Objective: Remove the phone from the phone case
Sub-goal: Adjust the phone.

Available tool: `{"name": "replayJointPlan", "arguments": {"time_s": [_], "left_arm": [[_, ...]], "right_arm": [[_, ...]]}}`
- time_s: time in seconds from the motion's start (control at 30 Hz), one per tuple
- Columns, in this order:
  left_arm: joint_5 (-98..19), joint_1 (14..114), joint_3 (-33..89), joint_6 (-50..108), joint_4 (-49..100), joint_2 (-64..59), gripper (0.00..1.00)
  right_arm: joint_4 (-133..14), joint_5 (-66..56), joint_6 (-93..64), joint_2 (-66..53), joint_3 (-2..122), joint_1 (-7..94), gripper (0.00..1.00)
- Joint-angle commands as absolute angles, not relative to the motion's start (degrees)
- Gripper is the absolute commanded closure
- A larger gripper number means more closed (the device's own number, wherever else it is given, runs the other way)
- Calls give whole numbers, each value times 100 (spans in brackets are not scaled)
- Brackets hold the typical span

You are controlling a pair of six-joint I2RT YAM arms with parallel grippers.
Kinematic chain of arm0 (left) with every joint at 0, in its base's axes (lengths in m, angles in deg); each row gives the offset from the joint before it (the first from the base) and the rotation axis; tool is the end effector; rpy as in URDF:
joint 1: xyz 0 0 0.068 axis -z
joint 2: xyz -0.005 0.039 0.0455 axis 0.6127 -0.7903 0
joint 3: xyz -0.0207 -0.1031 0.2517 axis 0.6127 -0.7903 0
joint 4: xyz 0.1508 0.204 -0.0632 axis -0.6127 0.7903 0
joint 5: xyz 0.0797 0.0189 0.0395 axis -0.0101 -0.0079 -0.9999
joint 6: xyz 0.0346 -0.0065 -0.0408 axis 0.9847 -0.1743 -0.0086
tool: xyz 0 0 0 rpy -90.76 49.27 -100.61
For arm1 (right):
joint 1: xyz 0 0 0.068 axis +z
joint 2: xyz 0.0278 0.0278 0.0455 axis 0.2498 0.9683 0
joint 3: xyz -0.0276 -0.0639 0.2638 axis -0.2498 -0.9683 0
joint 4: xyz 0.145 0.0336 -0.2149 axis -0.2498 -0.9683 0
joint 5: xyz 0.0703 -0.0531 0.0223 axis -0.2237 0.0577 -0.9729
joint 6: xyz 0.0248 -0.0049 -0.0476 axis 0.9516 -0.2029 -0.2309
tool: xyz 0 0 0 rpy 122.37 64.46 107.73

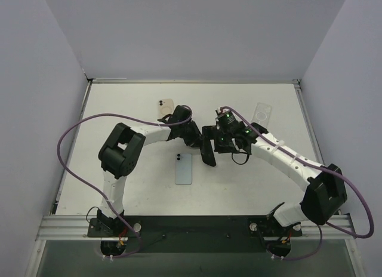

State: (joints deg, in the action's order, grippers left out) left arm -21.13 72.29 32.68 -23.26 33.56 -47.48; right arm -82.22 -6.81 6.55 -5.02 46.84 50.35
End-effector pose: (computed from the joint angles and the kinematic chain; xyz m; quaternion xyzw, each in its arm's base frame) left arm 0.3543 -0.2629 0.1387 -0.1497 0.9029 -0.3984 0.0600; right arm 0.2524 0.1896 0.2710 -0.0946 0.9122 0.2696 0.2936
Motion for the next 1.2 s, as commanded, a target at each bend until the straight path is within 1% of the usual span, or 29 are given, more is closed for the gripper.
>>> {"name": "replayJointPlan", "arguments": {"time_s": [0.0,0.07,0.13,0.17,0.2,0.3,0.33,0.37,0.43,0.47,0.53,0.57,0.67,0.9,0.97,1.0,1.03,1.1,1.13,1.17], "left_arm": [[-2567,7215,3518,-2143,3931,-4048,100],[-2672,7224,3536,-2108,4115,-3935,100],[-2813,7233,3545,-2108,4204,-3855,100],[-2848,7233,3562,-2108,4309,-3785,100],[-2945,7233,3562,-2108,4362,-3750,100],[-3103,7233,3589,-2116,4564,-3626,100],[-3112,7233,3589,-2134,4599,-3600,100],[-3086,7224,3580,-2152,4600,-3574,100],[-3077,7224,3580,-2169,4617,-3565,100],[-3086,7224,3571,-2178,4635,-3556,100],[-3095,7224,3536,-2196,4626,-3521,100],[-3095,7224,3484,-2204,4574,-3486,100],[-3077,7224,3413,-2239,4503,-3442,100],[-3042,7224,3378,-2336,4415,-3424,100],[-3051,7224,3360,-2336,4389,-3398,100],[-3034,7215,3369,-2328,4389,-3406,100],[-3033,7215,3369,-2327,4389,-3398,100],[-3033,7215,3352,-2327,4371,-3380,100],[-3025,7224,3273,-2327,4258,-3328,100],[-3025,7215,3238,-2354,4205,-3310,100]], "right_arm": [[-8785,929,381,-664,5054,5594,10],[-8820,1411,354,-576,5151,5866,12],[-8899,1729,345,-313,5326,6297,18],[-8943,2035,354,-199,5388,6420,23],[-8961,2238,354,3,5432,6700,25],[-8952,2835,337,425,5634,7123,31],[-8952,2934,337,514,5687,7203,33],[-8926,3013,319,602,5774,7256,38],[-8847,3057,301,830,5863,7344,40],[-8803,3110,301,953,5924,7362,44],[-8777,3303,275,1068,5977,7423,48],[-8759,3417,249,1155,6004,7449,53],[-8733,3857,196,1279,6021,7538,58],[-8706,4094,222,1472,5969,7538,59],[-8706,4130,214,1525,5969,7538,60],[-8706,4139,205,1543,5969,7529,62],[-8697,4147,205,1560,5977,7529,69],[-8689,4174,196,1595,5960,7520,79],[-8689,4156,196,1630,5969,7511,89],[-8689,4113,205,1639,5969,7511,93]]}}
